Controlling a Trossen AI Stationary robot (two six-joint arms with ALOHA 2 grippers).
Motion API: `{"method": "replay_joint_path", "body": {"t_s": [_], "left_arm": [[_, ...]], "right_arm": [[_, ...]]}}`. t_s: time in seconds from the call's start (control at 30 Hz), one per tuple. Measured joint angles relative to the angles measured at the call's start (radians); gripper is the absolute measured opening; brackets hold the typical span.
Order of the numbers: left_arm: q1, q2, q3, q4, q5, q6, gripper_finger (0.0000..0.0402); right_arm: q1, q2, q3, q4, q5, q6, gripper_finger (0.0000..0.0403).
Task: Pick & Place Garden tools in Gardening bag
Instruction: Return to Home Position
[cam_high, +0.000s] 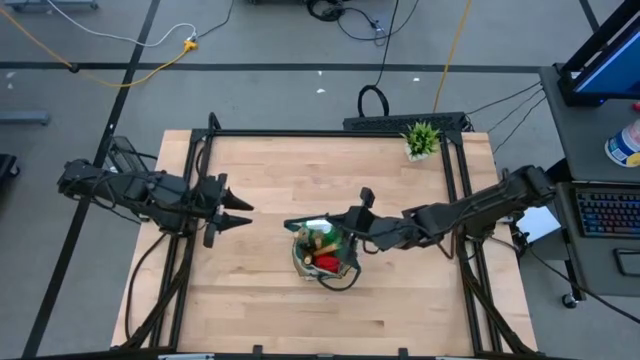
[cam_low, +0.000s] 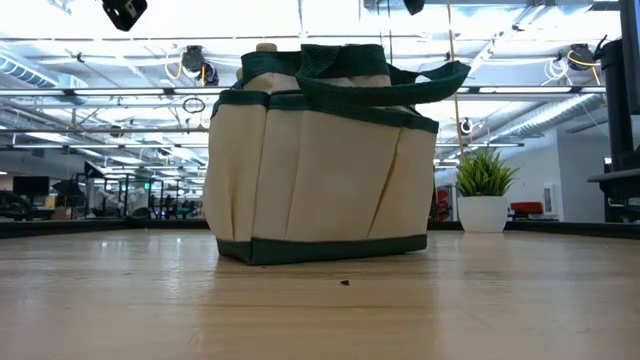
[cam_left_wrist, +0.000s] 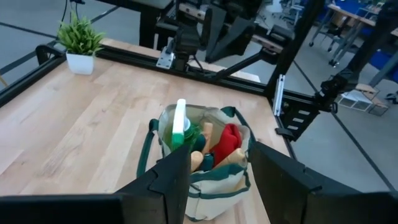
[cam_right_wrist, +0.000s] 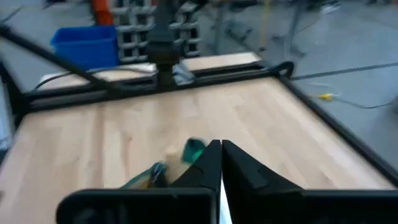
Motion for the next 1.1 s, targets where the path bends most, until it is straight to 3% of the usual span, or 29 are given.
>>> {"method": "replay_joint_path", "body": {"t_s": [0.23, 0.4, 0.67, 0.87, 1.1], "left_arm": [[-0.01, -0.013, 0.0, -0.008, 0.0, 0.009, 0.017], [-0.01, -0.009, 0.0, -0.009, 0.0, 0.01, 0.017], [-0.002, -0.013, -0.041, 0.07, -0.007, 0.011, 0.017], [0.044, -0.05, -0.135, 0.14, -0.001, -0.008, 0.017], [0.117, -0.173, -0.14, 0.113, -0.001, 0.038, 0.017]], "right_arm": [[-0.057, -0.069, 0.0, -0.119, -0.3, 0.003, 0.0001], [-0.115, -0.113, -0.074, -0.099, -0.475, 0.004, 0.0001], [-0.19, -0.28, -0.302, 0.077, -0.554, 0.027, 0.0], [-0.216, -0.475, -0.494, 0.147, -0.548, 0.093, 0.0], [-0.221, -0.707, -0.636, 0.149, -0.52, 0.11, 0.0]]}}
